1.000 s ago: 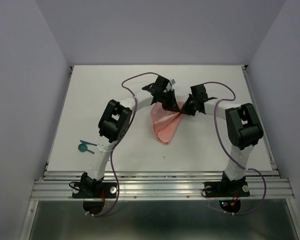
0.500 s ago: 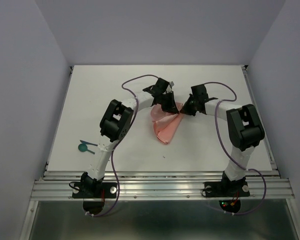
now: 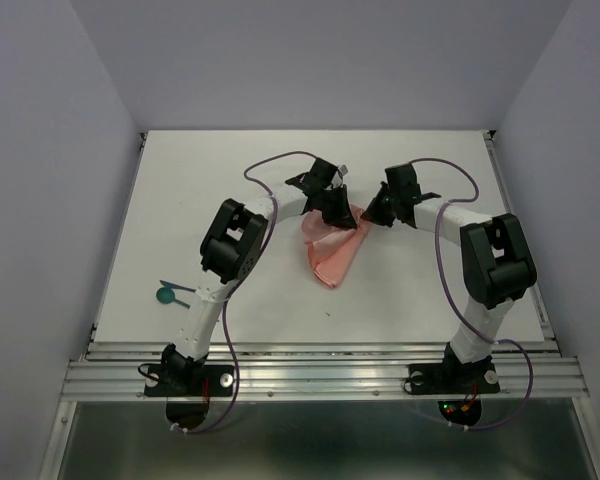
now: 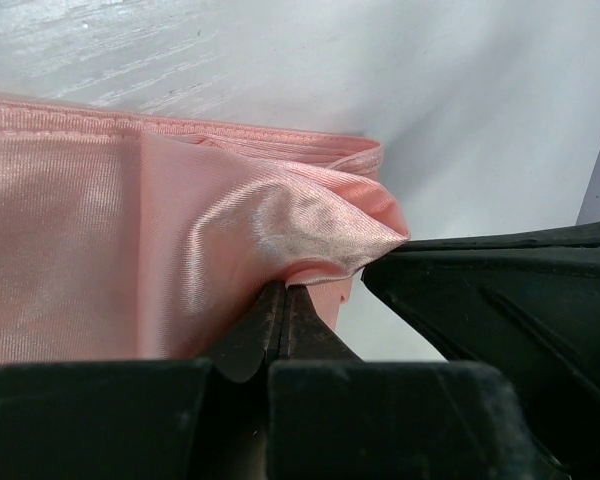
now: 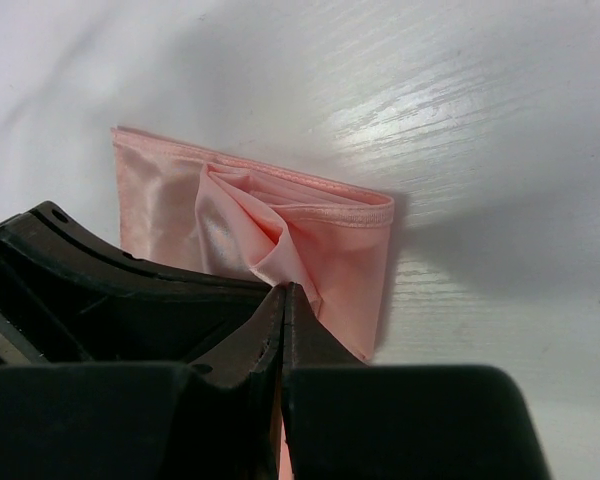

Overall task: Fold the napkin into a case and place the utensils inside
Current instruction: Fold the 2/3-rectangle-folded napkin at the center of the board.

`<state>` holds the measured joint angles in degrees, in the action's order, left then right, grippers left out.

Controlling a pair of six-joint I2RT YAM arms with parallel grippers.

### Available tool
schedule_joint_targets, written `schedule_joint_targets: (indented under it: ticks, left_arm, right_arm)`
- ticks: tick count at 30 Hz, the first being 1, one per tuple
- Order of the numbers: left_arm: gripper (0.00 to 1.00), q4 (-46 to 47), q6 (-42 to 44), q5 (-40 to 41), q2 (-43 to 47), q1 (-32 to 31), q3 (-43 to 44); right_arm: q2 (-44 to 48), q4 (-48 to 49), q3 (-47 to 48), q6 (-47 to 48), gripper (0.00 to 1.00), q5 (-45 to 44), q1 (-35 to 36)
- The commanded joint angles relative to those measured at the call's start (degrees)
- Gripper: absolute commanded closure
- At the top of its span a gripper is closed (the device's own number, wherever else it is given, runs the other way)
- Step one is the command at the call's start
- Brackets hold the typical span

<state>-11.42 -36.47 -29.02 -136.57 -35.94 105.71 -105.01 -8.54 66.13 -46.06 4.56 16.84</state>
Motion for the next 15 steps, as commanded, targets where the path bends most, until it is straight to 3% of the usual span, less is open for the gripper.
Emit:
schedule_joint_targets:
  ticks: [1,15]
  left_arm:
    - [1.0,-0.9,1.8,1.2,0.5,-0.1,-1.2]
    - [1.0,-1.1,2.1,1.2,0.6,-0.1,-2.2]
  right_arm:
    - [0.9,1.8,2.5,0.9,0.99,0.5,-0.4]
    - [0.9,3.6,3.1,1.6,0.99,3.9,-0.4]
